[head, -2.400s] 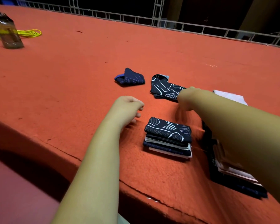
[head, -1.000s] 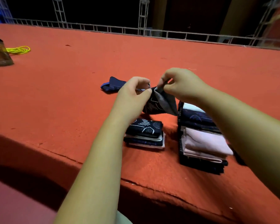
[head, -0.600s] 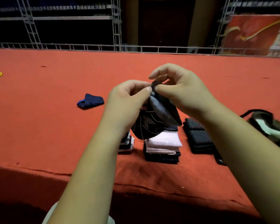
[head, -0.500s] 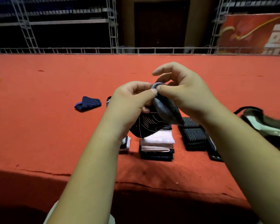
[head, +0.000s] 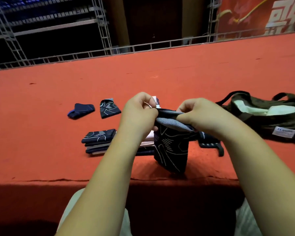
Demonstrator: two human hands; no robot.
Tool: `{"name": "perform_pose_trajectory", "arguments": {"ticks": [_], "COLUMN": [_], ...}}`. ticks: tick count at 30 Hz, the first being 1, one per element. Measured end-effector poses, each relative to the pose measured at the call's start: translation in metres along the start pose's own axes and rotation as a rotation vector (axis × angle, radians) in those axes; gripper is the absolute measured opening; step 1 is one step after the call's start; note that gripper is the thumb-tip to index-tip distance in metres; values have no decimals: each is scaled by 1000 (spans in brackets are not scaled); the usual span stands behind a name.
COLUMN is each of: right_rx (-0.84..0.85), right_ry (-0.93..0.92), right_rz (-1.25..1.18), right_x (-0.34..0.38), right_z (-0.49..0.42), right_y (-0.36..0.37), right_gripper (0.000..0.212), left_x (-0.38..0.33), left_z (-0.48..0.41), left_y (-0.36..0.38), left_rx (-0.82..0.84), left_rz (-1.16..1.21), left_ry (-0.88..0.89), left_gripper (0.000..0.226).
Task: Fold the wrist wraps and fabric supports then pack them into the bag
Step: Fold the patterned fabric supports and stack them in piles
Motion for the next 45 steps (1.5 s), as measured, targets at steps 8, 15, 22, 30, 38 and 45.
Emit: {"name": "perform_pose_trajectory", "arguments": {"ticks": [8, 15, 22, 30, 38, 45], "right_rx": [167, 310, -26, -232, -51, -160], "right_ry": [100, 41, 32, 67, 187, 205], "right_rz": [-602, -948, -422, -83, -498, -184], "right_x": [-24, -48, -49, -35, -26, -19], "right_z": [5, 1, -12, -8, -4, -5], "right_y": [18, 15, 8, 10, 9, 3], "right_gripper": [21, 20, 19, 10, 12, 12], "left_x": [11, 19, 21, 20, 22, 18], "left_z": [-8, -26, -28, -24, -22, -23], "left_y": [18, 10, 12, 27, 29, 22], "left_rx": [-111, -50, -77, -164, -140, -141], "left_rz": [36, 127, 39, -68, -5, -7], "left_ry": [-135, -233, -140, -61, -97, -70], "left_gripper": [30, 21, 27, 26, 19, 23]}}
Point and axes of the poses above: each hand's wrist, its own z-axis away from the middle knuckle, its own y-axis out of the palm, x = y × z, the point moved 1 cm from there along -z, towards the middle knuckle, and after that the axes turned 14 degrees about -y, right-handed, at the moved point
